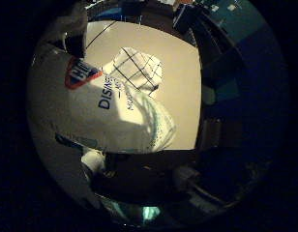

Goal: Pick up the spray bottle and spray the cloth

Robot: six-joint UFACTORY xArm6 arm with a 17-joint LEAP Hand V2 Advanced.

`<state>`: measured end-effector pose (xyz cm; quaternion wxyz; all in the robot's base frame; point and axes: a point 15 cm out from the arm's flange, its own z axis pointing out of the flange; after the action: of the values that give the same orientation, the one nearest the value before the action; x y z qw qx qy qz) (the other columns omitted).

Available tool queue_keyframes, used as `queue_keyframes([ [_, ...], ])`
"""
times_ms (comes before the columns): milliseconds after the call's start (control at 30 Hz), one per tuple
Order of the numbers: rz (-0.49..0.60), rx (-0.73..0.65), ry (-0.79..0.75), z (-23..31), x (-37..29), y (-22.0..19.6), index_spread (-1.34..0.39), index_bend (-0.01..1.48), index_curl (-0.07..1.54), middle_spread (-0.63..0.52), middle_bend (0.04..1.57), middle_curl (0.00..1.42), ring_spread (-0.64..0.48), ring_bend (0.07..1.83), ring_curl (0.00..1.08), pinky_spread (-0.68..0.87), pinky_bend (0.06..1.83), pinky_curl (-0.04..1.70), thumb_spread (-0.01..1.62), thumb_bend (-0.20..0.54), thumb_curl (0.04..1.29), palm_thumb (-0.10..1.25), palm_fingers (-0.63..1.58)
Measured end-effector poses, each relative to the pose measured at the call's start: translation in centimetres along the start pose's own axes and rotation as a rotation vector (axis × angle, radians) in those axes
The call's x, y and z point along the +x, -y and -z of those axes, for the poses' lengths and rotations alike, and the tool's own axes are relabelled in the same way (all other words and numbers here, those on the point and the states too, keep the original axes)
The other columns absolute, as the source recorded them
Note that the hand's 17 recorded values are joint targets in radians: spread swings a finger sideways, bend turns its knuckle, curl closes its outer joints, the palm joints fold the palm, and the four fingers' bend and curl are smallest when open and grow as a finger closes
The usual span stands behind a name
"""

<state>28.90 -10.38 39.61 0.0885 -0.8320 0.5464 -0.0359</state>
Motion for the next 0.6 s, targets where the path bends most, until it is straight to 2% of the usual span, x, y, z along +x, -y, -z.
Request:
queue_keyframes([
  [333, 0.219, -0.275, -0.291, -0.5, -1.4, 1.4, -0.19, 1.16, 0.64, -0.08, 1.33, 0.57, -0.16, 1.46, 0.55, -0.21, 1.13, 0.9, 0.97, -0.016, 0.68, 1.04, 1.23],
  [467, 0.284, -0.398, -0.362, -4.3, -2.6, 0.2, -0.2, 1.16, 0.64, -0.08, 1.33, 0.57, -0.16, 1.46, 0.55, -0.21, 1.13, 0.91, 0.97, -0.016, 0.68, 1.03, 1.23],
  [600, 0.336, -0.424, -0.498, -5.5, -3.3, 0.6, -0.2, 1.16, 0.64, -0.08, 1.33, 0.57, -0.16, 1.46, 0.55, -0.22, 1.12, 0.92, 0.97, -0.015, 0.69, 1.03, 1.23],
])
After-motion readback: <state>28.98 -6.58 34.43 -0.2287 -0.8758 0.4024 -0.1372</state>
